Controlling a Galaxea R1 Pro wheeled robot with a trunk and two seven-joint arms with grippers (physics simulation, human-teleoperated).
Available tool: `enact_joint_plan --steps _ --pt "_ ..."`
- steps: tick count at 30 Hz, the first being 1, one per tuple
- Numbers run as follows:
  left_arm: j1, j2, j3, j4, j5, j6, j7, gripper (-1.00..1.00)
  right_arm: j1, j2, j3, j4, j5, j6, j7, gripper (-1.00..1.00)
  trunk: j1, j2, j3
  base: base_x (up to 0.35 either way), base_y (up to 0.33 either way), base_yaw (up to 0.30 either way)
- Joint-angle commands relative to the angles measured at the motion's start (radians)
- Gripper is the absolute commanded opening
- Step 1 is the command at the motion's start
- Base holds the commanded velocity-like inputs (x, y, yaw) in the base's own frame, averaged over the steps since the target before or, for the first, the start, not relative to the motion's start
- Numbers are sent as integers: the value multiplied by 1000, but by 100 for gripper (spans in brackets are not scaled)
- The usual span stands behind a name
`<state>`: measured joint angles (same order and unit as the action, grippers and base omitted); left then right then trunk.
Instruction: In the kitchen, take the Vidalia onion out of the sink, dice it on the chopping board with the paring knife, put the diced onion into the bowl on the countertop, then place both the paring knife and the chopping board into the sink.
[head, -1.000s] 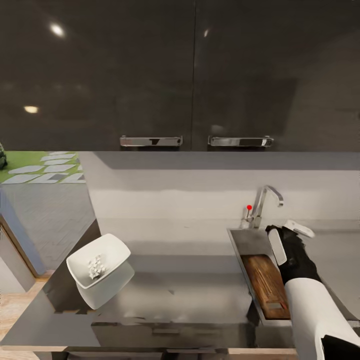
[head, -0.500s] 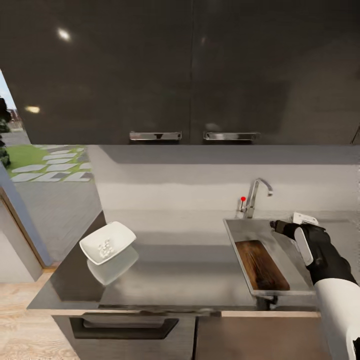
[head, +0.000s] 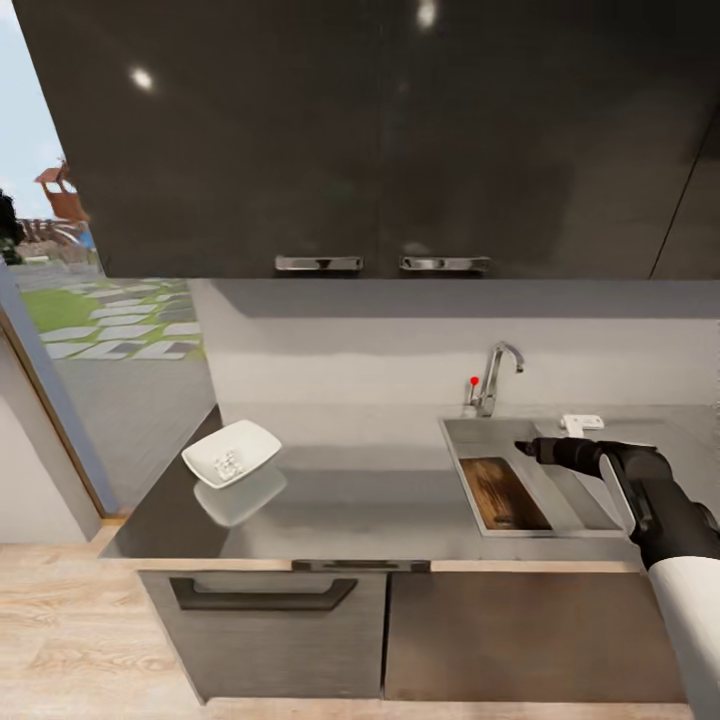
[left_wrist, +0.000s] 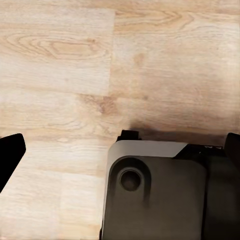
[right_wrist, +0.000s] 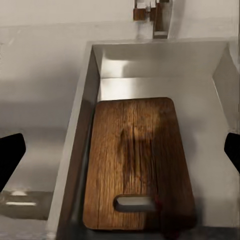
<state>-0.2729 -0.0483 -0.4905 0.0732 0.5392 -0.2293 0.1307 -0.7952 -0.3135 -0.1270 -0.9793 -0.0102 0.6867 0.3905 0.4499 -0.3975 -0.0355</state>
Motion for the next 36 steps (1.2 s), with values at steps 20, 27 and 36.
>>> enact_joint_plan --steps 20,27,36 --pt "-2 -2 -7 4 2 -5 1 100 -1 7 0 -1 15 5 11 100 0 -3 -2 -310 0 0" --pt "-2 -2 -7 3 2 -5 1 100 -1 8 4 1 15 5 11 100 0 -3 -2 -310 0 0" --pt "-2 -2 -7 4 2 -5 1 100 -1 11 12 10 15 2 8 100 0 -3 -2 -239 0 0"
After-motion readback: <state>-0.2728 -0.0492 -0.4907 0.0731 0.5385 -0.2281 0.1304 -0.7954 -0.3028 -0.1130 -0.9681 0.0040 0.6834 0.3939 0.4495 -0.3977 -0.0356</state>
